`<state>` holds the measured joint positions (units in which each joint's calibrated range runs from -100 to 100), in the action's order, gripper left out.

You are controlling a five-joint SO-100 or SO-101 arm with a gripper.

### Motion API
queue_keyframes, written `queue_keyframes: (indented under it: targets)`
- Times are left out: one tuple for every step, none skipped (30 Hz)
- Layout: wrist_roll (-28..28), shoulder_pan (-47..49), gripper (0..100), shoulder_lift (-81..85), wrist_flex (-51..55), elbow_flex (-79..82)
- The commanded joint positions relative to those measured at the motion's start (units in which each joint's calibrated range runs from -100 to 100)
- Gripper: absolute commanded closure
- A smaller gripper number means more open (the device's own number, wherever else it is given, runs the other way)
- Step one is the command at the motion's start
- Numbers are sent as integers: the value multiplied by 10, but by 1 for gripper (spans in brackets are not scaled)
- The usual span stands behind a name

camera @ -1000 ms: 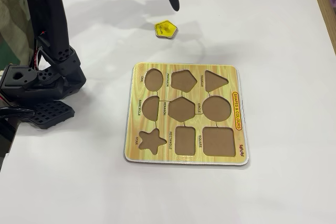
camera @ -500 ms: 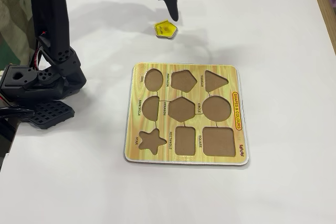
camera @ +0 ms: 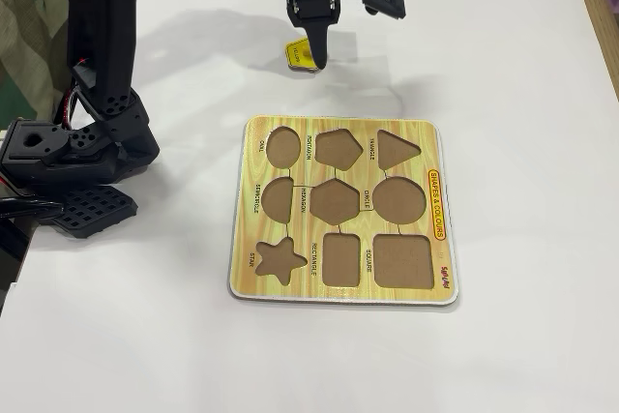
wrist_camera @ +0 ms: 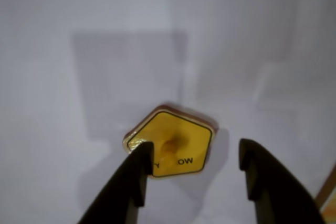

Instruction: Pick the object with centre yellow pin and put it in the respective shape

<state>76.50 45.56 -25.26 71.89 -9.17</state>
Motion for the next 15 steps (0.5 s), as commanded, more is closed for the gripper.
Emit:
queue_keyframes:
  targets:
    - [-1, -1, 81, 7, -7, -19]
    - [-1, 0, 81, 7, -7, -20]
    - [-1, 2, 81, 7, -7, -20]
    - [-1, 4, 81, 7, -7, -20]
    - [-1, 5, 81, 7, -7, -20]
    - [-1, 5, 81, 7, -7, -20]
    - [-1, 6, 81, 7, -7, -20]
    - [-1, 6, 81, 7, -7, -20]
    - [-1, 7, 81, 7, -7, -20]
    - [-1, 9, 81, 7, -7, -20]
    - [-1, 13, 81, 7, -7, -20]
    - [-1, 14, 81, 7, -7, -20]
    - [-1, 15, 81, 7, -7, -20]
    - [-1, 18, 81, 7, -7, -20]
    - [-1, 19, 81, 7, -6, -19]
